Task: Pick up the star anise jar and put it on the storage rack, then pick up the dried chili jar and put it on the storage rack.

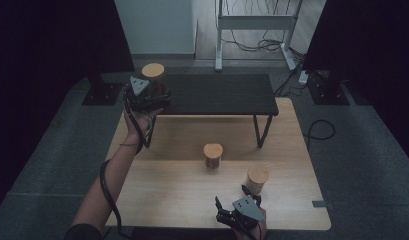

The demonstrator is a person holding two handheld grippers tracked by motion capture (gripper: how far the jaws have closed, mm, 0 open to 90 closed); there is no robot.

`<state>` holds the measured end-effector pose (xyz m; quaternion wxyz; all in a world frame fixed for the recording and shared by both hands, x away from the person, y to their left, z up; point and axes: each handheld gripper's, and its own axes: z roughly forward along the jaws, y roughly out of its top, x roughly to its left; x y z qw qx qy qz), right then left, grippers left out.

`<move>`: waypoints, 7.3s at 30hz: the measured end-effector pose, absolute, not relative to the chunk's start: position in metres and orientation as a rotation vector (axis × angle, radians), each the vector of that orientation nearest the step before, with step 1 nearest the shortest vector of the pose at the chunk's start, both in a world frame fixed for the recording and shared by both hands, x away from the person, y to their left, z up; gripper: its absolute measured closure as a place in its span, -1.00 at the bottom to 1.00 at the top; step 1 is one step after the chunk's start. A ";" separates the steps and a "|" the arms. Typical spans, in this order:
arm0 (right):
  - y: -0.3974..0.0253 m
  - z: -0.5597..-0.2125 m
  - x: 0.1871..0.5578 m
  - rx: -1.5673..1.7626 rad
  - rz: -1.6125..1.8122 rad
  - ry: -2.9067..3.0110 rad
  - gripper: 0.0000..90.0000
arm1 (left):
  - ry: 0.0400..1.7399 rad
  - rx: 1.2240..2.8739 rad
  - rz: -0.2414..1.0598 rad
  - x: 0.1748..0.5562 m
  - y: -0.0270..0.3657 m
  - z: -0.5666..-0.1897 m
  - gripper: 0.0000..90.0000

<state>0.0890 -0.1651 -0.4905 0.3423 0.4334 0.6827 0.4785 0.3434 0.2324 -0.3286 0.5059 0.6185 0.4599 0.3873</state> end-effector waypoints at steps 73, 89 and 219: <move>-0.162 -0.490 0.085 1.093 1.231 1.781 -0.89 | 1.184 1.536 0.754 0.222 0.272 -0.402 -0.92; -0.161 -0.491 0.087 1.098 1.221 1.787 -0.89 | 1.220 1.571 0.690 0.209 0.276 -0.432 -0.91; -0.094 -0.493 0.235 1.126 1.068 1.814 -1.00 | 1.233 1.583 0.631 0.211 0.290 -0.445 -0.91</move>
